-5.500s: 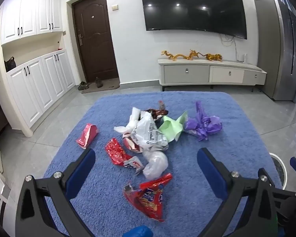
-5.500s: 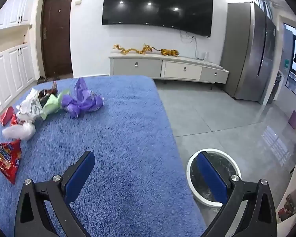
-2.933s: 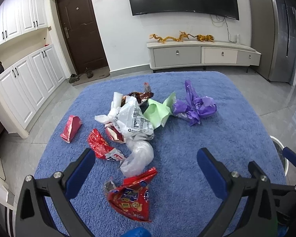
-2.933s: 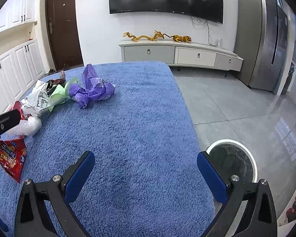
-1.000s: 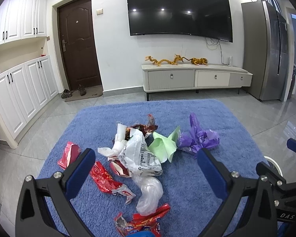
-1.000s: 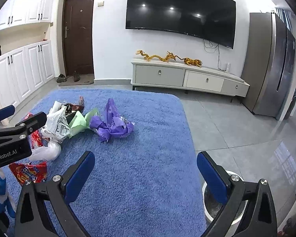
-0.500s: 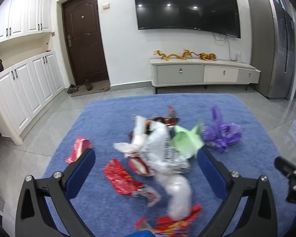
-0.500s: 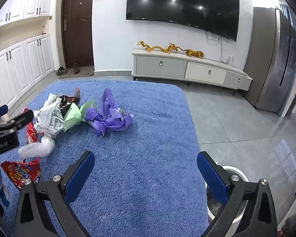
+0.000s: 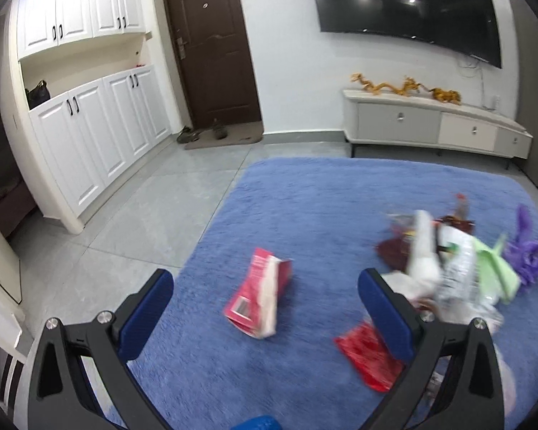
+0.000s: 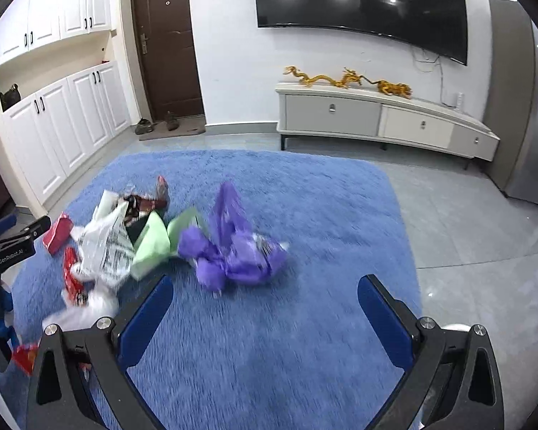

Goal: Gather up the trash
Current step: 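Grasp the pink-red carton with the left gripper while the right grasps the purple bag, then carry both items over the white bin and open both grippers to drop them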

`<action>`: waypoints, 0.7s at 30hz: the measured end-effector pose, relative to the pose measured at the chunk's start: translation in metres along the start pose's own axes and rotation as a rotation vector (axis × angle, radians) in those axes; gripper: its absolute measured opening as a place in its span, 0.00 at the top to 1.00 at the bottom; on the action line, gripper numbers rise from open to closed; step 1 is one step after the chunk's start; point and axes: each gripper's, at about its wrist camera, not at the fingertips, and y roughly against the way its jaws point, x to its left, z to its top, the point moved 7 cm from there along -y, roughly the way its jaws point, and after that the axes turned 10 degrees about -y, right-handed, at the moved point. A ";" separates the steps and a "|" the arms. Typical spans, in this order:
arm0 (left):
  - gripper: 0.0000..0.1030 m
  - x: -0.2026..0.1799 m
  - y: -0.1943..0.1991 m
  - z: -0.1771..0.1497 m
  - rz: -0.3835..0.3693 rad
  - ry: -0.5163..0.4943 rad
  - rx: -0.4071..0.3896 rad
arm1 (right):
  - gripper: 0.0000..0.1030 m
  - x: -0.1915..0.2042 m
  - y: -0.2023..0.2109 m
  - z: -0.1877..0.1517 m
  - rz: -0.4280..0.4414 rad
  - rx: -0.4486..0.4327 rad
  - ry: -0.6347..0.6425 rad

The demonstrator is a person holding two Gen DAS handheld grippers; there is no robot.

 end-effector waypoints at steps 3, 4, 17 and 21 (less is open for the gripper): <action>0.00 0.000 -0.024 0.000 -0.098 -0.009 0.081 | 0.04 0.004 -0.018 0.010 0.034 0.020 -0.005; 0.00 0.001 -0.029 0.001 -0.098 -0.008 0.090 | 0.05 0.005 -0.027 0.013 0.047 0.033 -0.010; 0.51 -0.019 -0.080 -0.020 -0.202 -0.023 0.251 | 0.51 -0.012 -0.080 0.007 0.107 0.169 -0.107; 0.71 -0.023 -0.065 -0.018 -0.233 -0.012 0.218 | 0.56 -0.016 -0.068 0.002 0.119 0.158 -0.107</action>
